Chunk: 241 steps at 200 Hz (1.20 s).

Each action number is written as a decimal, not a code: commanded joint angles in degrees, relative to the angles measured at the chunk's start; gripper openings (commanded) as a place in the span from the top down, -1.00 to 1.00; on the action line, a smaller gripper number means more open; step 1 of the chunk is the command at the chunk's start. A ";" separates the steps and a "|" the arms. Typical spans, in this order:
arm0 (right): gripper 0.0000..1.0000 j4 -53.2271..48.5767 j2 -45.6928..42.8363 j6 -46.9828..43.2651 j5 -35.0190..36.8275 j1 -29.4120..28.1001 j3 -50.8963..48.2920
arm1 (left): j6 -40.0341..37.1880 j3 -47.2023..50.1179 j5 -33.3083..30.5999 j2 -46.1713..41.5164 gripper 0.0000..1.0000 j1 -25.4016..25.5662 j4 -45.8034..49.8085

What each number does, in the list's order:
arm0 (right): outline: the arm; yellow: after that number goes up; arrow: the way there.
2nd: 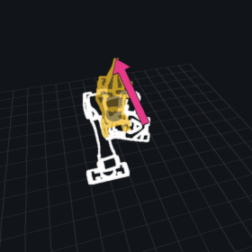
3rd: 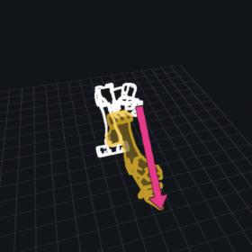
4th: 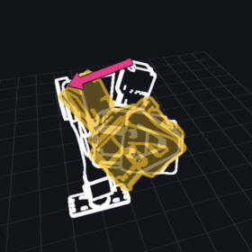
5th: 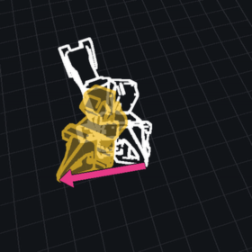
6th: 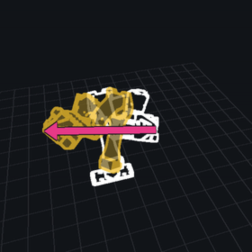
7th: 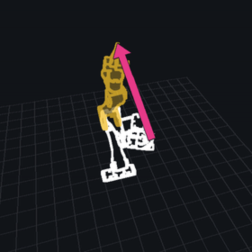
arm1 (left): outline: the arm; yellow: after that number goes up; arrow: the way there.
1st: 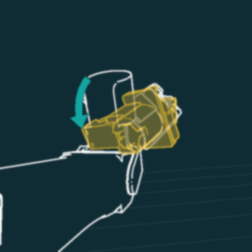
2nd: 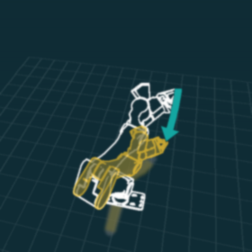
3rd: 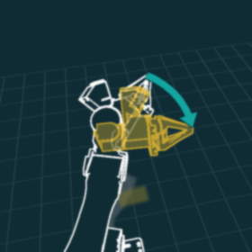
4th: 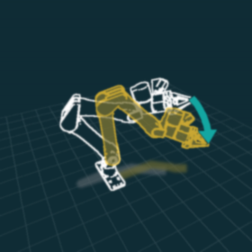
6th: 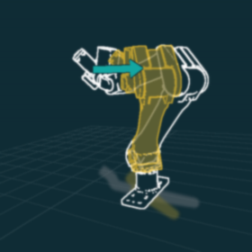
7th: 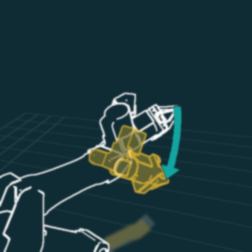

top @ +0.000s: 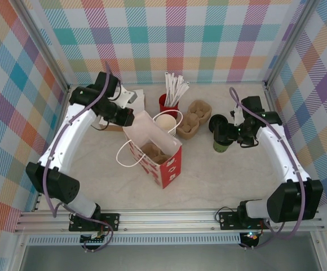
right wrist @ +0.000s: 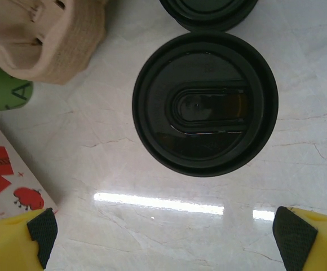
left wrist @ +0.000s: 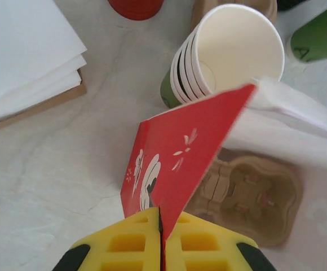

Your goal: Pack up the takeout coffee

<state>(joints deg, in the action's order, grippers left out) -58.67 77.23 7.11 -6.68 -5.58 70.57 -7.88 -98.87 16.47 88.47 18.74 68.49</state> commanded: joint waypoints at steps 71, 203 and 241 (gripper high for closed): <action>-0.99 -3.88 9.08 1.08 1.79 0.31 1.86 | 16.31 9.72 2.26 -8.50 0.87 0.48 -6.59; -0.99 -2.50 21.99 -0.60 4.25 -1.29 10.56 | 16.71 11.57 -6.11 -13.57 -0.23 0.50 -5.26; -0.99 -2.39 25.07 -0.87 6.30 -2.24 12.99 | 17.18 12.46 -7.95 -15.71 -0.32 0.51 -4.79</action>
<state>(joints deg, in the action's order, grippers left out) -60.58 100.64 6.85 -1.93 -7.18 81.12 8.36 -87.72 10.85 74.65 18.90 62.74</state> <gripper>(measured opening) 0.996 0.643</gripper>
